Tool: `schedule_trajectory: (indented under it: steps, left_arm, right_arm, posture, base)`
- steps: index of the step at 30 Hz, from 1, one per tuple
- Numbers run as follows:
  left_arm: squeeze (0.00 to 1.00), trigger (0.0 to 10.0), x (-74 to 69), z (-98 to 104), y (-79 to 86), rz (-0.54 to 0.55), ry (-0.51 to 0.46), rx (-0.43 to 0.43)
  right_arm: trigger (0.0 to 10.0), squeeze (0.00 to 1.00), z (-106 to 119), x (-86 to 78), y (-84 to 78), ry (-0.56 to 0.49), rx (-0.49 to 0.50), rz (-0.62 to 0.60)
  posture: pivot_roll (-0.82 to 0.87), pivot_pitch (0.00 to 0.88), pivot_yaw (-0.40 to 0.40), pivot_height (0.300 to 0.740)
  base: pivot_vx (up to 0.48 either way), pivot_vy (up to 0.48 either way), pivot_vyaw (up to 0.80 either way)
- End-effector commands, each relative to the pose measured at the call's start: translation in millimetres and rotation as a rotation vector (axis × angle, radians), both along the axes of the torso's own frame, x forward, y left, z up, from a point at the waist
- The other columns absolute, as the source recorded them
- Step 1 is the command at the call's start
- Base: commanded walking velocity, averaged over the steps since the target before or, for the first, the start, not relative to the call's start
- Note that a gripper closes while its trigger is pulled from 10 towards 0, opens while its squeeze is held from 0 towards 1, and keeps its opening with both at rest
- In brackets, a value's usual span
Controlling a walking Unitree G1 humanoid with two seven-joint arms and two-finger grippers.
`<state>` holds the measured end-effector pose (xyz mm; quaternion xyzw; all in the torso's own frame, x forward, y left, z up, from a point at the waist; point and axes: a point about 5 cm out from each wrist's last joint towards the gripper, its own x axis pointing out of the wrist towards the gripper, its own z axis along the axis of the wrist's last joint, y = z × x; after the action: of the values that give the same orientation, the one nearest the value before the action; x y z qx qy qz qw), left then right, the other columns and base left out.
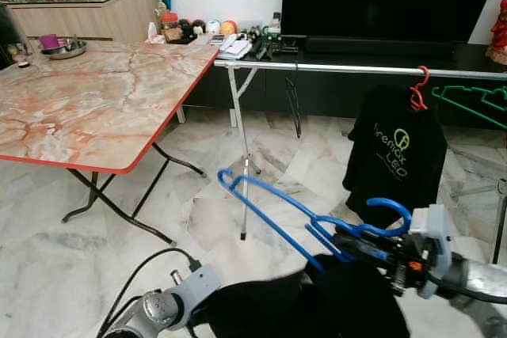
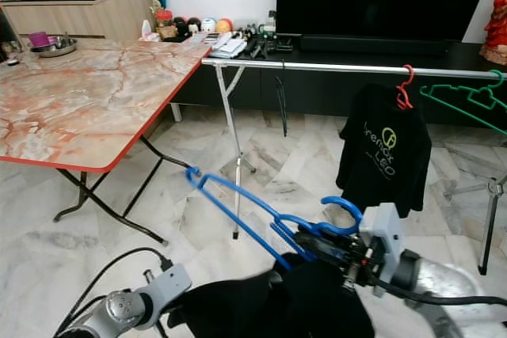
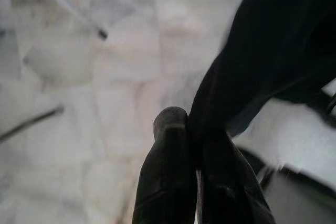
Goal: Hang hanger
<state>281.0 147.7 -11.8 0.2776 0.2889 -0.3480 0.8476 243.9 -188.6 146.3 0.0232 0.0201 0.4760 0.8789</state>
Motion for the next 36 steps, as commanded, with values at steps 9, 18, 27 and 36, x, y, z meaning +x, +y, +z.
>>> schedule_trajectory:
  steps: [9, 18, 27, 36]
  left_arm:
    - [0.0, 0.0, 14.9, 18, -9.3, -0.002, -0.059, -0.112]
    - [0.0, 0.0, 28.4, 34, 2.8, 0.232, -0.209, -0.239]
    - [0.0, 0.0, 42.9, 73, 13.0, 0.5, -0.459, -0.511]
    - [0.0, 10.0, 48.5, 130, 14.5, 0.598, -0.687, -0.725]
  right_arm:
    - [10.0, 0.0, 17, 25.6, 9.4, -0.042, 0.603, -0.236]
    - [10.0, 0.0, -54, 49.4, -29.6, 0.152, 0.106, -0.772]
    - [10.0, 0.0, -161, 6.3, -50.5, 0.551, -0.13, -1.093]
    - [10.0, 0.0, -219, -61.3, -46.3, 0.847, -0.308, -1.233]
  posture:
    - [-0.03, 0.029, 0.023, 0.74]
    - [-0.04, 0.03, 0.023, 0.74]
    - [-0.01, 0.03, 0.028, 0.74]
    - [0.02, 0.023, 0.033, 0.74]
  base:
    - [0.0, 0.0, 0.0]
    - [0.0, 0.0, 0.0]
    - [0.0, 0.0, 0.0]
    - [0.0, 0.0, 0.0]
